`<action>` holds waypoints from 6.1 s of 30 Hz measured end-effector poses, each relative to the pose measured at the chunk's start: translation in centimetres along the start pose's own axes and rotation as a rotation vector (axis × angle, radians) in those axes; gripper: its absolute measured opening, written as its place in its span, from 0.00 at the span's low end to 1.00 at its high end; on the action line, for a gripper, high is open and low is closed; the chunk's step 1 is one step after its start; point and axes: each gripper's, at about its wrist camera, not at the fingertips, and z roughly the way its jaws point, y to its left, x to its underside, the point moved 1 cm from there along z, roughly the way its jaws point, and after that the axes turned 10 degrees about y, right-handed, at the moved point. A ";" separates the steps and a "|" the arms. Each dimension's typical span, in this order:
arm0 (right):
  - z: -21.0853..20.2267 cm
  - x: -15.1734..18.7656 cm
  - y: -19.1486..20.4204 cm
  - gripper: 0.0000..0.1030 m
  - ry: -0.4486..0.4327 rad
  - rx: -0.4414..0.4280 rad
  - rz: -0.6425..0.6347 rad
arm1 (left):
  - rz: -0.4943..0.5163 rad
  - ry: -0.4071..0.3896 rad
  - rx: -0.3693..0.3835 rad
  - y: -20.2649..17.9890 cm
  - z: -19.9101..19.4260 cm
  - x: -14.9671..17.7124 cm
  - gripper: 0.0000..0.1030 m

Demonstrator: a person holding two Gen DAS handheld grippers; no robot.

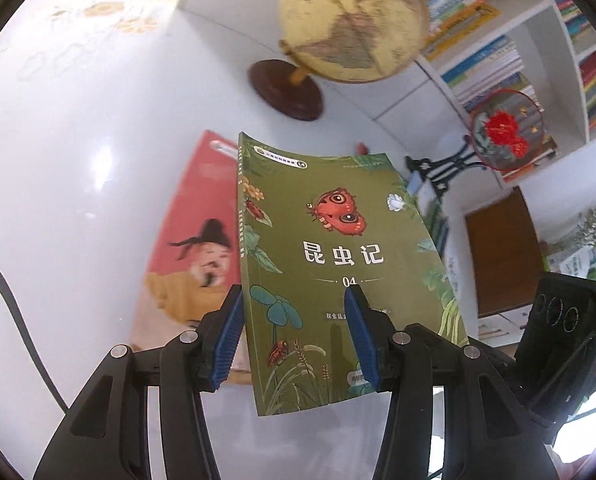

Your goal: Organize books

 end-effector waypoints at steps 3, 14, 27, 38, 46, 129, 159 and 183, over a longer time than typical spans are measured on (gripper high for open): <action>1.6 0.1 0.5 0.12 0.025 -0.018 0.033 | -0.018 0.003 -0.011 1.1 0.1 0.0 0.45; 6.5 0.1 0.8 0.13 0.133 0.012 0.155 | -0.061 0.048 -0.065 4.1 1.9 -0.7 0.45; 8.7 0.6 0.3 0.50 0.248 -0.024 0.272 | -0.127 0.043 -0.161 6.4 1.7 -1.8 0.49; 5.9 3.6 -3.2 0.55 0.269 -0.021 0.358 | -0.135 0.047 -0.189 5.9 1.2 -1.1 0.56; -1.4 4.0 -3.7 0.55 0.017 0.096 0.136 | 0.005 0.101 -0.185 -0.6 4.5 -1.4 0.56; -10.8 12.5 -24.5 0.22 -0.149 -0.076 0.523 | 0.423 0.354 -0.187 -21.6 19.4 2.3 0.37; -9.9 7.9 -20.0 0.10 -0.183 -0.271 0.394 | 0.237 0.366 -0.172 -15.6 15.9 0.6 0.35; -5.9 7.8 -23.3 0.22 -0.057 -0.294 0.480 | 0.215 0.374 -0.191 -14.8 16.6 -0.2 0.35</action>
